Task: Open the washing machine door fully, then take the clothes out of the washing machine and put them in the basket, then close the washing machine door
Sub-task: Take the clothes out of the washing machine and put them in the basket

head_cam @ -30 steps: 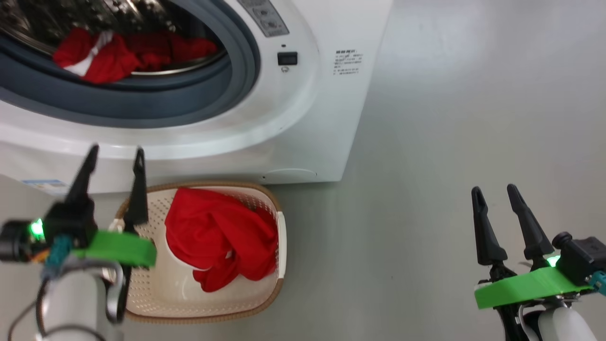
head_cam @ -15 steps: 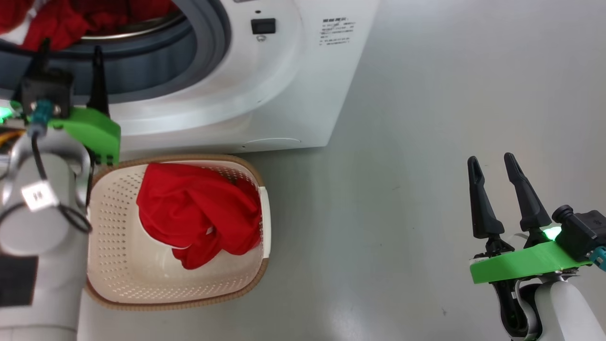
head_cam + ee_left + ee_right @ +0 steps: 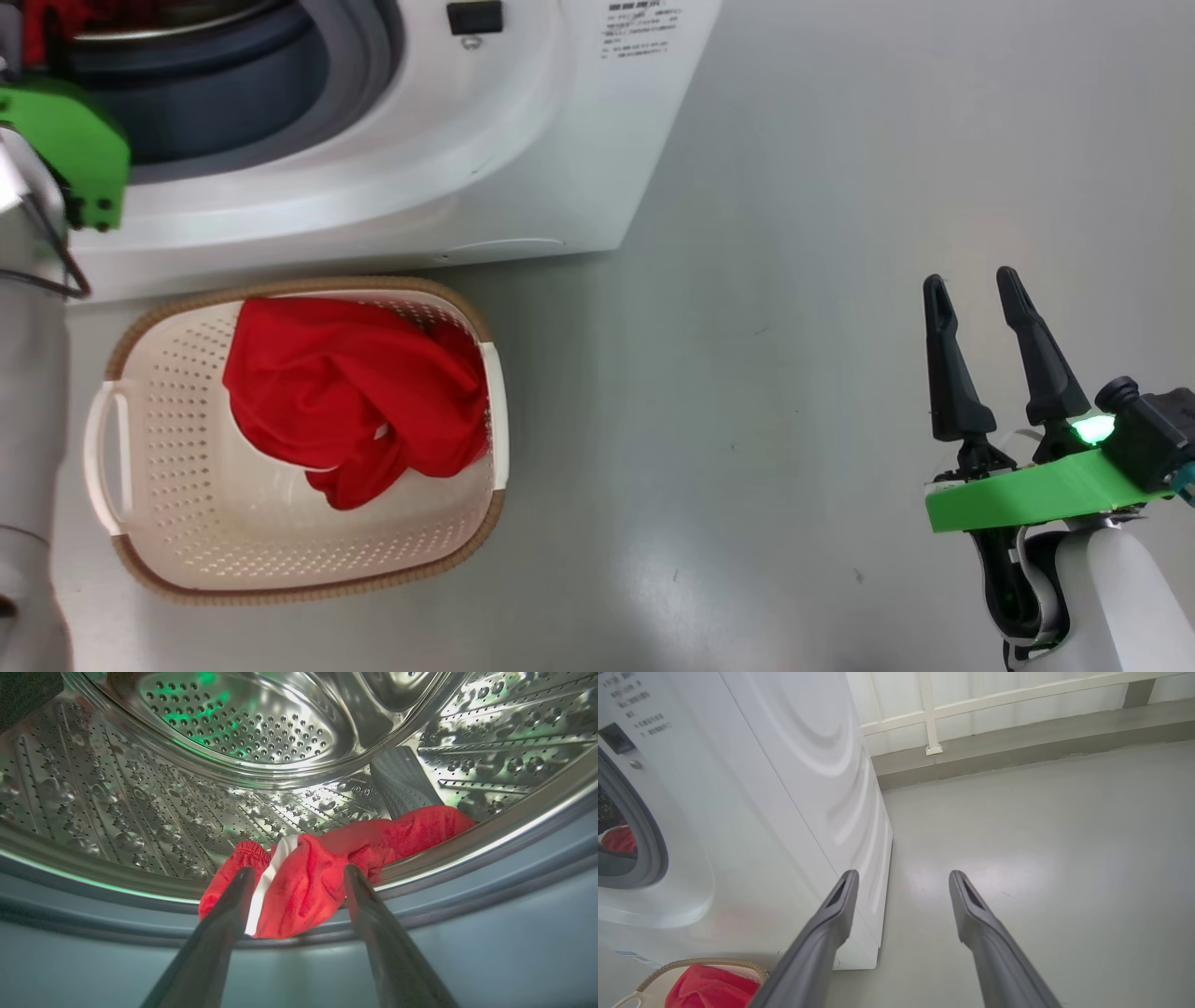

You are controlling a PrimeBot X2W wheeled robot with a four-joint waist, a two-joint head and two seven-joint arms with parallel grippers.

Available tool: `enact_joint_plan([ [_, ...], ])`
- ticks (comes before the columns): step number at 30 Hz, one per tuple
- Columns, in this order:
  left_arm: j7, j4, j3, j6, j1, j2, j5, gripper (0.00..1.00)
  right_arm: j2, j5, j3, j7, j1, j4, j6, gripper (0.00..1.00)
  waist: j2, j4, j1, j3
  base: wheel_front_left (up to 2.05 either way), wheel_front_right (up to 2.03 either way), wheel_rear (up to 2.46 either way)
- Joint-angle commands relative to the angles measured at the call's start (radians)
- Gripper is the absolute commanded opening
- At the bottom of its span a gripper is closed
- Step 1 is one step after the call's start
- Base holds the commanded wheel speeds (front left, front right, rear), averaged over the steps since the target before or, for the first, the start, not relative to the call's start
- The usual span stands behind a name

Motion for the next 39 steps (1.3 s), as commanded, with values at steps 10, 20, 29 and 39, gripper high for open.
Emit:
enact_joint_plan([
  [10, 0.046, 0.097, -0.015, 0.032, -0.114, 0.101, 0.018, 1.0, -0.006, 0.018, 0.034, -0.006, -0.037, -0.028, 0.007, 1.0, -0.0001, -0.039, 0.0, 0.055, 0.0, 0.0, 0.0],
  [20, 0.09, 0.126, -0.034, 0.058, -0.139, 0.137, 0.016, 1.0, -0.006, 0.025, 0.045, -0.006, -0.045, -0.033, 0.007, 1.0, -0.0001, -0.068, 0.0, 0.078, 0.0, 0.0, 0.0],
  [29, 0.126, 0.135, -0.051, 0.077, -0.144, 0.156, 0.007, 0.63, -0.006, 0.029, 0.044, -0.006, -0.046, -0.038, 0.007, 1.0, -0.0001, -0.08, 0.0, 0.09, 0.0, 0.0, 0.0],
  [39, 0.108, 0.138, -0.059, 0.09, -0.123, 0.142, -0.018, 0.0, -0.006, 0.027, 0.041, -0.006, -0.046, -0.035, 0.007, 1.0, -0.0001, -0.071, 0.0, 0.078, 0.0, 0.0, 0.0],
])
